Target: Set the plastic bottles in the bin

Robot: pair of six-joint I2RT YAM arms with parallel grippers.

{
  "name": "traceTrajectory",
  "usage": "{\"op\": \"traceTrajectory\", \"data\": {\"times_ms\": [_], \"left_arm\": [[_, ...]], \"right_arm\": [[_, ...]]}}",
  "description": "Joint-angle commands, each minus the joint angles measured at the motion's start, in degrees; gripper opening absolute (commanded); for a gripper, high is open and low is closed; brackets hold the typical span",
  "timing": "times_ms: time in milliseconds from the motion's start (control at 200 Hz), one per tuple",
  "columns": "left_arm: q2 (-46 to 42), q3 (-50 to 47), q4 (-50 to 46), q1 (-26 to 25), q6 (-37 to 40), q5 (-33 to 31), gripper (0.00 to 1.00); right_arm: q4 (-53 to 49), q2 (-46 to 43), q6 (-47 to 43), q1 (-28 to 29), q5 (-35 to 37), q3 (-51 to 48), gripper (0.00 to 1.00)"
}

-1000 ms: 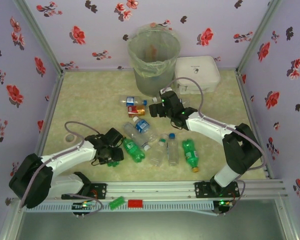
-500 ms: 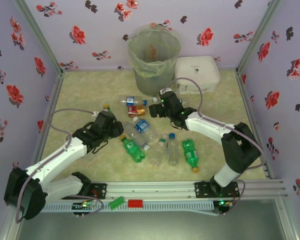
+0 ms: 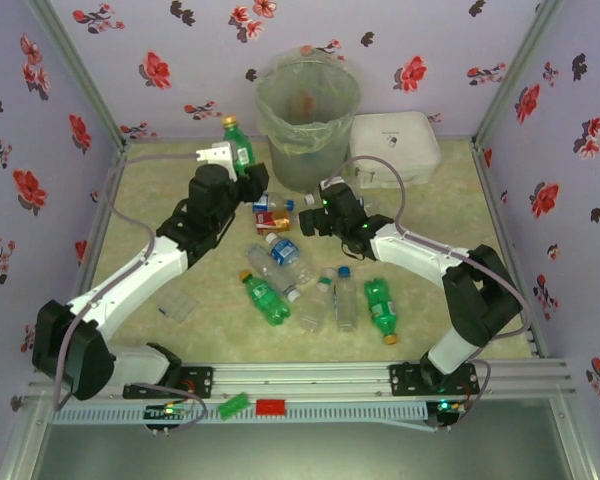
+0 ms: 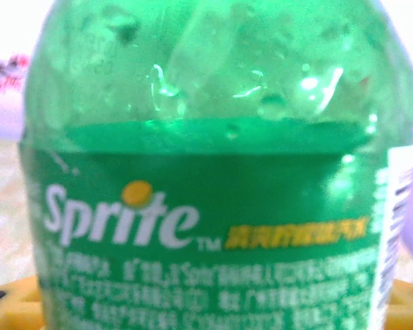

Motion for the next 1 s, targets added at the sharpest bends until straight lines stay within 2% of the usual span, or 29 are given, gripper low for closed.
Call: {"op": "traceTrajectory", "data": {"times_ms": [0,135,280,540,795,875,995], "left_arm": [[4.50,5.02,14.34,0.38,6.29,0.27,0.42],[12.17,15.36,13.10,1.56,8.84,4.38,0.42],[21.65,30.74,3.94,3.43,9.92,11.47,0.42],[36.88,57.80,-18.07,4.07,15.70,19.70,0.43],[55.70,87.99,-41.17,4.47,17.09,20.65,0.46],[58.62,91.14,-42.86,4.47,17.18,20.74,0.46],[59.30,89.28,-41.38,4.62,16.75,20.74,0.46]], "right_arm": [[-0.57,0.10,1.06,0.57,-0.10,0.20,1.00],[-0.91,-1.03,0.75,0.74,-0.40,-0.35,1.00],[0.73,-3.27,0.45,0.75,-0.52,-2.13,1.00],[-1.18,-5.25,-0.99,0.75,1.39,-2.38,1.00],[-1.09,-7.01,-0.88,0.75,1.31,-3.28,0.99],[-1.21,-7.36,-0.97,0.75,1.29,-3.59,1.00],[-2.19,-7.34,-1.30,0.75,-0.04,-3.42,1.00]]}}
